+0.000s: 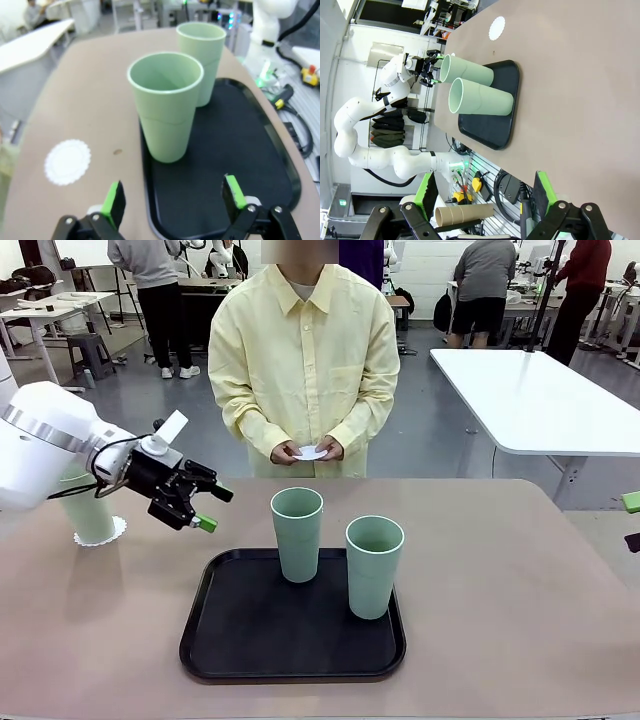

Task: Place coasters on the table and set cups on them.
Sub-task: Take one Reusable plastic cup from the Flat Tray and place it on a coaster set by the human.

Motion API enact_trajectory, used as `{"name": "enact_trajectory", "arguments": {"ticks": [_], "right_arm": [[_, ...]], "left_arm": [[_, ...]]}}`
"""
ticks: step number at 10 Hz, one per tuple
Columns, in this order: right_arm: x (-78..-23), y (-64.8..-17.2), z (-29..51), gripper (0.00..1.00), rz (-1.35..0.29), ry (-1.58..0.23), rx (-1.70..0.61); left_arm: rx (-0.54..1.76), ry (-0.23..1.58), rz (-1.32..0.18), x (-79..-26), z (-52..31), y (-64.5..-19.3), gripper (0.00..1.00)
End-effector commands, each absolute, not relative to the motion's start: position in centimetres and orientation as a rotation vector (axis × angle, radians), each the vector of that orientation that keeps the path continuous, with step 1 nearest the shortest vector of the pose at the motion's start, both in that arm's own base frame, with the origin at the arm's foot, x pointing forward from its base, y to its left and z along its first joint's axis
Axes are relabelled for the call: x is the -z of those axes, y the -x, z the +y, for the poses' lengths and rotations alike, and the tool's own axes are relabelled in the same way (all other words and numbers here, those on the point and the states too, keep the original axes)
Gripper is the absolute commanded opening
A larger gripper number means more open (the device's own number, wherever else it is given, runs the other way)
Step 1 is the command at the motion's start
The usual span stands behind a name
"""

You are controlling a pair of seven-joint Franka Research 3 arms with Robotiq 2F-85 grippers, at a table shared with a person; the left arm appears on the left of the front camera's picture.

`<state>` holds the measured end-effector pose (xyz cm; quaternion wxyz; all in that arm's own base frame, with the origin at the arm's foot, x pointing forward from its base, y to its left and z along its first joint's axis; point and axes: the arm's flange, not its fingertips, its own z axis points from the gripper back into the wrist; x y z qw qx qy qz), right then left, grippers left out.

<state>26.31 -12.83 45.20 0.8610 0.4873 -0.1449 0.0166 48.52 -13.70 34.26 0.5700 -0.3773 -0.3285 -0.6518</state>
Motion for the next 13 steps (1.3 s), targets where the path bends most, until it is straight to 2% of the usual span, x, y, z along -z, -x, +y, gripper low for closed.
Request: {"name": "enact_trajectory", "arguments": {"ticks": [1,3,8,11,13], "right_arm": [[-45.2,-26.4,-12.9,1.0,-0.311,-1.036,-0.05],[-45.2,-26.4,-12.9,1.0,-0.311,-1.036,-0.05],[-45.2,-26.4,-12.9,1.0,-0.311,-1.036,-0.05],[-45.2,-26.4,-12.9,1.0,-0.311,-1.036,-0.05],[-45.2,-26.4,-12.9,1.0,-0.311,-1.036,-0.05]], "left_arm": [[1.576,0.904,-0.786,-32.3,-14.6,-48.8,1.0],[1.563,0.871,-0.856,-30.3,-16.3,-49.7,1.0],[1.626,0.814,-0.87,-27.7,-20.3,-49.5,1.0],[1.571,0.913,-0.932,-25.6,-20.5,-50.5,1.0],[1.529,1.026,-0.922,-25.2,-20.0,-50.7,1.0]]}}
